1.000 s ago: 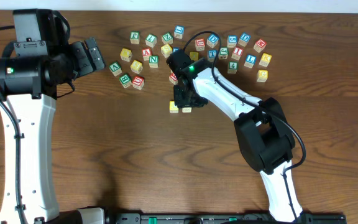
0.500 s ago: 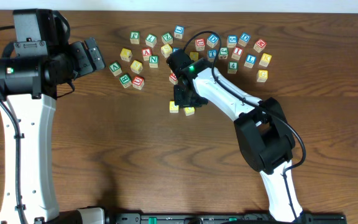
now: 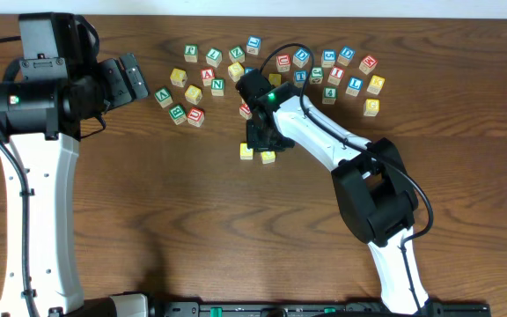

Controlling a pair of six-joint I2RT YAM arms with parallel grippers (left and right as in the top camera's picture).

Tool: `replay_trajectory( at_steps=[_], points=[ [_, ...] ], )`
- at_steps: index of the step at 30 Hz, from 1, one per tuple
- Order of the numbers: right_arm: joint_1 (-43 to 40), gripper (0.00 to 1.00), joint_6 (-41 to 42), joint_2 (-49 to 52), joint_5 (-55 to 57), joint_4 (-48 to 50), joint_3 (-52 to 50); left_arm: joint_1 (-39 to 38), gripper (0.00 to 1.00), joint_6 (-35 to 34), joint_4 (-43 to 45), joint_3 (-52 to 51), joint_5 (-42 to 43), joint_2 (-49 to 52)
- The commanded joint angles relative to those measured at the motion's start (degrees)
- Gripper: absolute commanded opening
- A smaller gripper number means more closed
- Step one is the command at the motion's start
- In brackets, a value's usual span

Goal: Spell out CORL
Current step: 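Place the O block beside the C block and open the right gripper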

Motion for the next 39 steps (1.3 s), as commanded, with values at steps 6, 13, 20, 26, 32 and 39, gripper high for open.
replay_trajectory(
  at_steps=[6, 13, 20, 26, 32, 39],
  points=[
    [-0.6, 0.23, 6.4, 0.6, -0.4, 2.3, -0.4, 0.2, 0.99, 0.8, -0.1, -0.2, 0.5, 0.4],
    [-0.6, 0.25, 7.3, 0.6, -0.4, 3.4, -0.4, 0.2, 0.99, 0.8, -0.1, -0.2, 0.5, 0.4],
    [-0.6, 0.4, 7.2, 0.6, -0.4, 3.6, -0.4, 0.2, 0.99, 0.8, -0.1, -0.2, 0.5, 0.4],
    [-0.6, 0.4, 7.2, 0.6, -0.4, 3.5, -0.4, 0.2, 0.99, 0.8, -0.1, -0.2, 0.5, 0.4],
    [-1.7, 0.39, 5.6, 0.5, 0.0, 5.6, -0.3, 0.2, 0.99, 0.8, -0.1, -0.2, 0.5, 0.4],
    [-4.4, 0.37, 0.2, -0.2, -2.0, 4.9, 3.7, 0.2, 0.99, 0.8, -0.1, -0.2, 0.5, 0.4]
  ],
)
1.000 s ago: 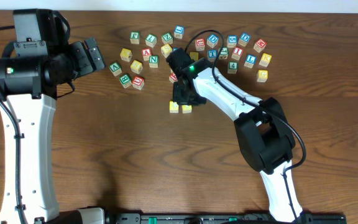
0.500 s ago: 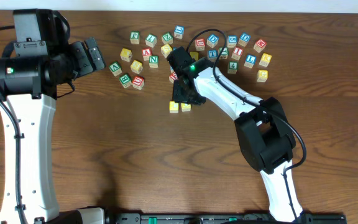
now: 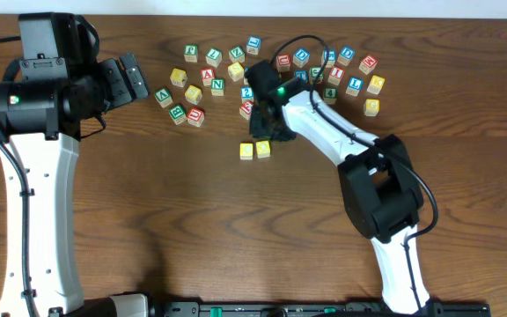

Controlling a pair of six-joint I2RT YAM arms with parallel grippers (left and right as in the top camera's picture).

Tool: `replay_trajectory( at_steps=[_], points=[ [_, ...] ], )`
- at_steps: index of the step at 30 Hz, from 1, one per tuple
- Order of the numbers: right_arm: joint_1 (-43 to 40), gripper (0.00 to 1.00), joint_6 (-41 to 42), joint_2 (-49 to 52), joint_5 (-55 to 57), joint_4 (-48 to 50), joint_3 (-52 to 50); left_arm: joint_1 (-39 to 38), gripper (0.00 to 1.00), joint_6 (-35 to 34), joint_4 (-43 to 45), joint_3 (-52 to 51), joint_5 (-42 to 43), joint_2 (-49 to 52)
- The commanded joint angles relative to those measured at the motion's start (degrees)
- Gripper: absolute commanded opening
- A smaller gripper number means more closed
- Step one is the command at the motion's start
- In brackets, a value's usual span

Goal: Spell out CORL

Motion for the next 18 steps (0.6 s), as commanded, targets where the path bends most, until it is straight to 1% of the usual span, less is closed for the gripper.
replay_trajectory(
  at_steps=[1, 3, 7, 11, 14, 18],
  points=[
    [-1.4, 0.37, -5.6, -0.5, -1.6, -1.7, 4.5, 0.2, 0.99, 0.8, -0.1, -0.2, 0.5, 0.4],
    [-2.6, 0.37, -10.3, -1.5, -2.3, -6.3, 9.7, 0.2, 0.99, 0.8, -0.2, -0.2, 0.5, 0.4],
    [-5.1, 0.41, -14.5, -1.9, -2.3, -15.4, 18.5, 0.2, 0.99, 0.8, -0.2, -0.2, 0.5, 0.4],
    [-8.6, 0.45, -18.6, -1.9, -2.2, -21.7, 25.8, 0.2, 0.99, 0.8, -0.2, -0.2, 0.5, 0.4],
    [-11.5, 0.47, -20.0, -1.9, -1.9, -22.8, 28.2, 0.2, 0.99, 0.8, -0.2, -0.2, 0.5, 0.4],
    [-15.0, 0.49, -20.0, -1.9, -1.9, -22.7, 28.3, 0.2, 0.99, 0.8, -0.2, -0.2, 0.5, 0.4]
  ],
)
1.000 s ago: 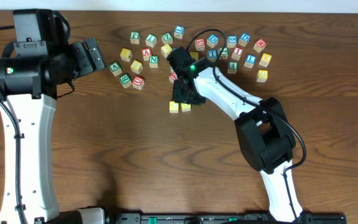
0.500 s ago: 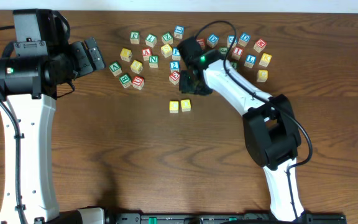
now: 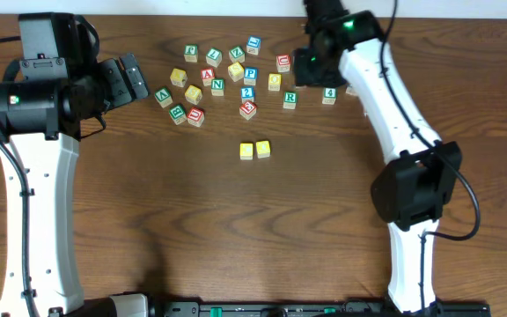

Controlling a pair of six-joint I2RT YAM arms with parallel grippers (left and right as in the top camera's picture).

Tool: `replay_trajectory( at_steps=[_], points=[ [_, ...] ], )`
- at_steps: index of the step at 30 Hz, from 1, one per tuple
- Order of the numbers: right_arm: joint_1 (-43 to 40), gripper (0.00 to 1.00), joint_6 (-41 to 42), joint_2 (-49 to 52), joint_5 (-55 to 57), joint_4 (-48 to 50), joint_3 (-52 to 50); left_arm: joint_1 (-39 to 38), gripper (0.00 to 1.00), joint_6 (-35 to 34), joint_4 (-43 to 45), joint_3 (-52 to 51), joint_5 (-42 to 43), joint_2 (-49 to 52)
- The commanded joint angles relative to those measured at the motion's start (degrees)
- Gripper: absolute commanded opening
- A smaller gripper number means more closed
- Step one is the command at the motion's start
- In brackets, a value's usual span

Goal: Spell out CORL

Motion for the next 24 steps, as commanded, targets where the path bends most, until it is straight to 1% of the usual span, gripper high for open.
replay_trajectory(
  at_steps=[1, 12, 15, 19, 24],
  points=[
    [-3.2, 0.49, -1.7, -1.5, 0.2, 0.2, 1.0, 0.2, 0.99, 0.8, -0.2, -0.2, 0.5, 0.4],
    [-8.5, 0.49, 1.9, -1.4, 0.3, 1.8, 1.0, 0.2, 0.99, 0.8, -0.2, -0.2, 0.5, 0.4],
    [-9.0, 0.49, 2.6, -1.1, 0.3, 1.6, 1.0, 0.2, 0.99, 0.8, -0.2, -0.2, 0.5, 0.4],
    [-9.5, 0.49, 6.0, -0.5, 1.8, 1.8, 0.1, 0.2, 0.99, 0.8, -0.2, -0.2, 0.5, 0.4],
    [-9.6, 0.5, 6.4, 0.9, 1.8, 2.6, -0.5, 0.2, 0.99, 0.8, -0.2, -0.2, 0.5, 0.4]
  ],
)
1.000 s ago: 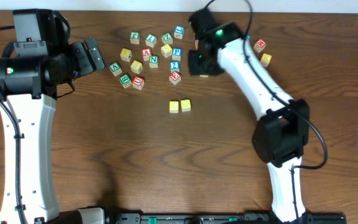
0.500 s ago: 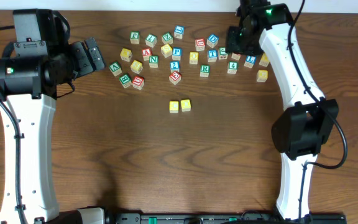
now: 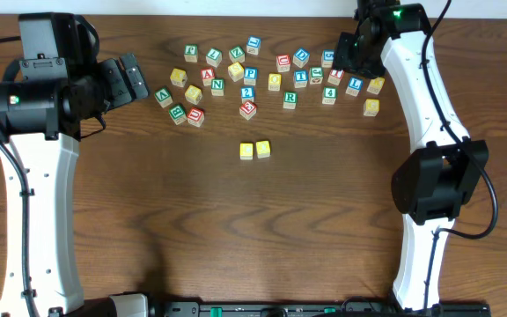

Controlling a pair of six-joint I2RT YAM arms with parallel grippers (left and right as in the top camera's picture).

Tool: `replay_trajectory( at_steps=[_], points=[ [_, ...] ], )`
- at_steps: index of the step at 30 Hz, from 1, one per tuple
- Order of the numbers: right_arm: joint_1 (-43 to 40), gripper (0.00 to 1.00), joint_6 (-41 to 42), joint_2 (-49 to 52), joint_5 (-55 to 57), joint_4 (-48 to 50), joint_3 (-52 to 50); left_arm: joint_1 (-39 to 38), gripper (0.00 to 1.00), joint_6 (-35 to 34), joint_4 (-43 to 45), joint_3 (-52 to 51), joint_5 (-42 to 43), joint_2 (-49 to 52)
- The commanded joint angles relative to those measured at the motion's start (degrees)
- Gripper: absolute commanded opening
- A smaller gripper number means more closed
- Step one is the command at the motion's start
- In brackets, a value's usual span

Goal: Spell out CORL

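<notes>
Two yellow blocks (image 3: 247,151) (image 3: 263,149) stand side by side in a short row at the table's middle; their letters are too small to read. Several letter blocks are scattered along the far side, among them a green R block (image 3: 290,99) and a blue L block (image 3: 353,85). My right gripper (image 3: 352,55) hangs over the right end of that scatter, its fingers hidden under the wrist. My left gripper (image 3: 135,77) is held at the far left, beside the left end of the scatter, open and holding nothing.
The left arm's white link (image 3: 33,202) runs down the left side of the table (image 3: 192,238). The right arm's link (image 3: 429,97) spans the right side from its base (image 3: 437,185). A red block (image 3: 248,108) sits nearest the row.
My right gripper has moved rightward along the far scatter, from above the blocks near the middle-right to the far right cluster. The yellow row and the left arm are unchanged.
My right gripper was down on the second yellow block next to the first at the table's middle. Then it was drawn back a little, with both blocks standing free. Then it was over the far scatter, and now at its right end.
</notes>
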Motion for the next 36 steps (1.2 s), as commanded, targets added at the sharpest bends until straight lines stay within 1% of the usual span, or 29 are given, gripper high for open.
replay_trajectory(
  at_steps=[1, 3, 18, 36],
  points=[
    [-0.8, 0.5, 2.0, 1.2, 1.4, 0.3, -0.5, 0.2, 0.99, 0.8, -0.2, -0.2, 0.5, 0.4],
    [-1.2, 0.5, 3.2, 2.0, 2.4, 1.0, -0.7, 0.2, 0.99, 0.8, -0.2, -0.2, 0.5, 0.4],
    [-2.5, 0.52, 3.2, 5.3, 3.0, 2.6, -0.7, 0.2, 0.99, 0.8, -0.2, -0.2, 0.5, 0.4],
    [-2.6, 0.57, 3.9, 5.8, 5.0, 2.7, -0.9, 0.2, 0.99, 0.8, -0.1, -0.2, 0.5, 0.4]
  ],
)
